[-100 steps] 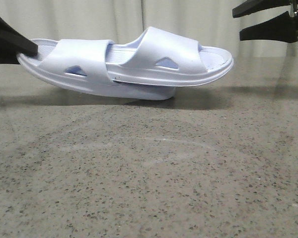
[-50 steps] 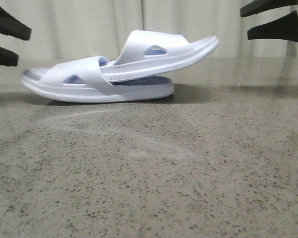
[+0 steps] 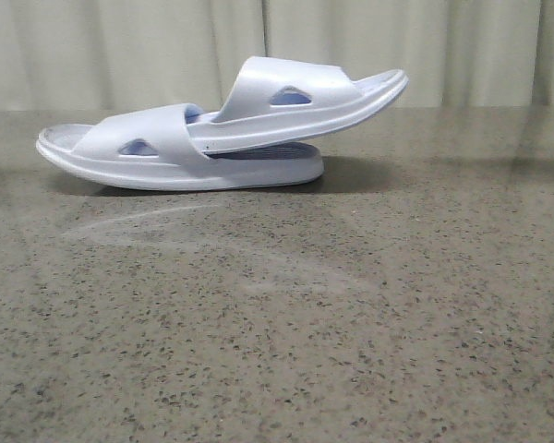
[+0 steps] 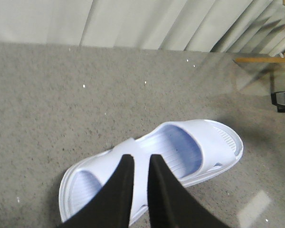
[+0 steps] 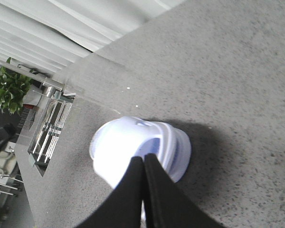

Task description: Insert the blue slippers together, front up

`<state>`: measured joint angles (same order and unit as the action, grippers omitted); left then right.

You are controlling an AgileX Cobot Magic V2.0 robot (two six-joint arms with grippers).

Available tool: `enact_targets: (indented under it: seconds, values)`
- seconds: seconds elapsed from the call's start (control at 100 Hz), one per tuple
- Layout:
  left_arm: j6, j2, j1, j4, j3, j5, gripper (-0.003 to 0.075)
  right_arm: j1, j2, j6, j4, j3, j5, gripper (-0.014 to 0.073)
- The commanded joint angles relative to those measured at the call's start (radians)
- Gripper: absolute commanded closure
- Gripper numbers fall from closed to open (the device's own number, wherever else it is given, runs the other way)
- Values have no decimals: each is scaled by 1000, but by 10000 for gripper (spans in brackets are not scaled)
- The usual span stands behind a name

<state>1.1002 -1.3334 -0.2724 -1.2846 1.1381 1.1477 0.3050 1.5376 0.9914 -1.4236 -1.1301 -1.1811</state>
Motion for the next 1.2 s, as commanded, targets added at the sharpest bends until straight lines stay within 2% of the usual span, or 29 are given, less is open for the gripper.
enact_targets:
  seconds: [0.0,0.16,0.32,0.57,0.71,0.93,1.19]
  values:
    - [7,116,21,-36,30,-81,705,-4,-103,3,-31,-30,-59,672]
    - [1,232,85,64,28,-248,705,-70,-236,3,85,-19,137,671]
    - [1,316,155,79,-7,-430,705,-173,-377,3,161,47,383,672]
    - [28,471,208,171,-146,-596,705,-234,-586,29,191,252,645,672]
    - [93,572,209,118,-274,-665,705,-234,-682,102,170,388,710,672]
    - [303,706,209,-120,-493,-694,705,-234,-824,205,75,578,767,672]
    - [350,879,209,-165,-672,-711,705,-234,-1004,244,75,726,781,672]
